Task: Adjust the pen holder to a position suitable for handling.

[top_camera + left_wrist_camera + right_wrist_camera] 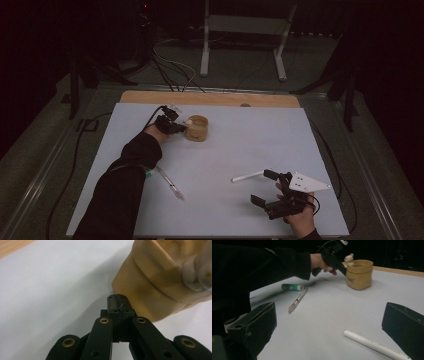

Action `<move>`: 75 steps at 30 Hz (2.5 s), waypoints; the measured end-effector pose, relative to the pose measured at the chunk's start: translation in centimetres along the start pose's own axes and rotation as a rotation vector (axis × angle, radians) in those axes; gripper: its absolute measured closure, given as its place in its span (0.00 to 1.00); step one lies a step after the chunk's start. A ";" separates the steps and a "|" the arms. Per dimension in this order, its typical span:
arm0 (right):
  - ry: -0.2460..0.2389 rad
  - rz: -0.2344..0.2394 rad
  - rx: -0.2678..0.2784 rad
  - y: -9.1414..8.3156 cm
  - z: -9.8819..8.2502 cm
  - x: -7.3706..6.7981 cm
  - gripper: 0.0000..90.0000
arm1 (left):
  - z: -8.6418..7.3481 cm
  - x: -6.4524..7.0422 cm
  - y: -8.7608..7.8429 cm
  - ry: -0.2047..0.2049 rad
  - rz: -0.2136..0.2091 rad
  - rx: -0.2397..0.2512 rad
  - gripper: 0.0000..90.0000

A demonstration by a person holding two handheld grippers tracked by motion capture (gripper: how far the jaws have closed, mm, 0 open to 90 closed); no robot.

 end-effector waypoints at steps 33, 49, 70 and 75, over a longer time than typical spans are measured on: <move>0.002 -0.010 -0.004 -0.1 0.0 0.1 0.00 | 2.9 6.6 3.2 0.090 -0.105 0.014 1.00; 0.001 -0.012 -0.011 0.1 -0.1 0.0 0.00 | 3.2 6.6 -2.4 0.068 -0.185 0.132 1.00; 0.001 -0.016 -0.020 0.3 -0.2 0.0 0.00 | 1.6 7.6 -10.2 0.024 -0.180 0.307 0.60; 0.000 -0.016 -0.023 0.4 -0.2 -0.1 0.00 | 1.1 8.3 -11.1 0.015 -0.188 0.317 0.38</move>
Point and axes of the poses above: each handheld gripper's, and its own axes: y roughly forward along the jaws, z roughly out of its top, x roughly to its right, the point moved 1 cm from there along y, roughly forward along the jaws
